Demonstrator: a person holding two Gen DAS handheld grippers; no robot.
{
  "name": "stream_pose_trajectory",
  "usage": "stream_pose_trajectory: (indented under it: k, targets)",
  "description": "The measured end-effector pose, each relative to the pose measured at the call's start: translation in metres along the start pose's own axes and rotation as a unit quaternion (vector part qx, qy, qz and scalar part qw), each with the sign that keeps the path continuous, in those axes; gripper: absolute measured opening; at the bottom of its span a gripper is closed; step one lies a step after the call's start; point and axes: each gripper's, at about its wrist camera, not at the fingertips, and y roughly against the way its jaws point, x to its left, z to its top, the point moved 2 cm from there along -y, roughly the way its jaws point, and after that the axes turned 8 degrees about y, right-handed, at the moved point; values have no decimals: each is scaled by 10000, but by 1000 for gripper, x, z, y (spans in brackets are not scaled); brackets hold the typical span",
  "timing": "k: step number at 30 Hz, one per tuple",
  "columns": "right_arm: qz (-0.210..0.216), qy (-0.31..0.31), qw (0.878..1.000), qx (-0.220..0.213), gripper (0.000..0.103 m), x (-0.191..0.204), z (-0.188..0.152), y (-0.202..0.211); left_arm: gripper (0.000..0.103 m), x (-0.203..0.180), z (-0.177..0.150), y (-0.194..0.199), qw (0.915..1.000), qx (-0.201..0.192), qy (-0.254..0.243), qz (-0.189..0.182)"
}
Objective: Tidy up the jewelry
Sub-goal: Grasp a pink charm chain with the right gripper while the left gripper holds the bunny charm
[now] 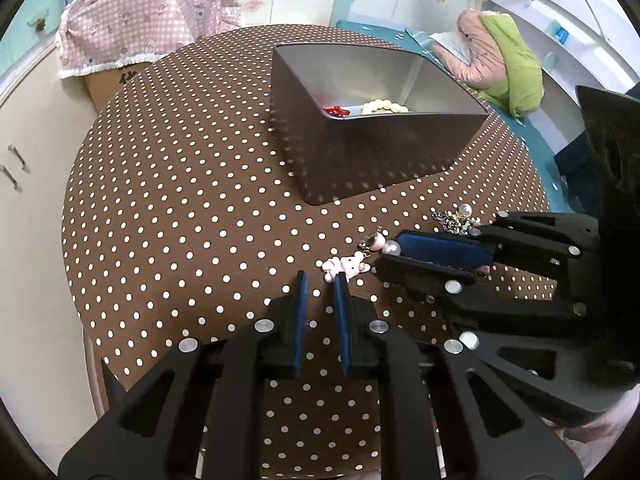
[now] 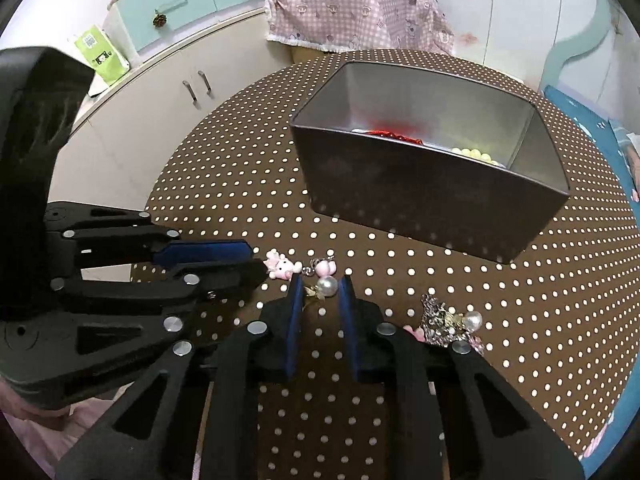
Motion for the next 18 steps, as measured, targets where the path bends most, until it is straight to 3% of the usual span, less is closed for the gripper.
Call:
stream_pose_trajectory:
  k: [5,9,12,15,16,18]
  targets:
    - [-2,37,10000,-51,16,-1,2,-2,24,-2,10,-6,9999,12,-162,8]
    - [22,-101,9999,-45,15,-6,1,0,44,-3,13,-6,9997,-18,-259,-44]
    - [117,-268,9995,-133,15,-13,0,8,44,-13,14,-7,9986,-33,-483,-203]
    - [21,-392,9989,-253,15,-21,-3,20,42,-21,16,-17,9982,53,-598,-89]
    - [-12,-425,9987,-282,15,-24,-4,24,40,-22,17,-19,9980,4,-628,-28]
    - [-89,-505,9981,-338,15,-29,-6,30,27,-25,18,-21,9972,-26,-731,129]
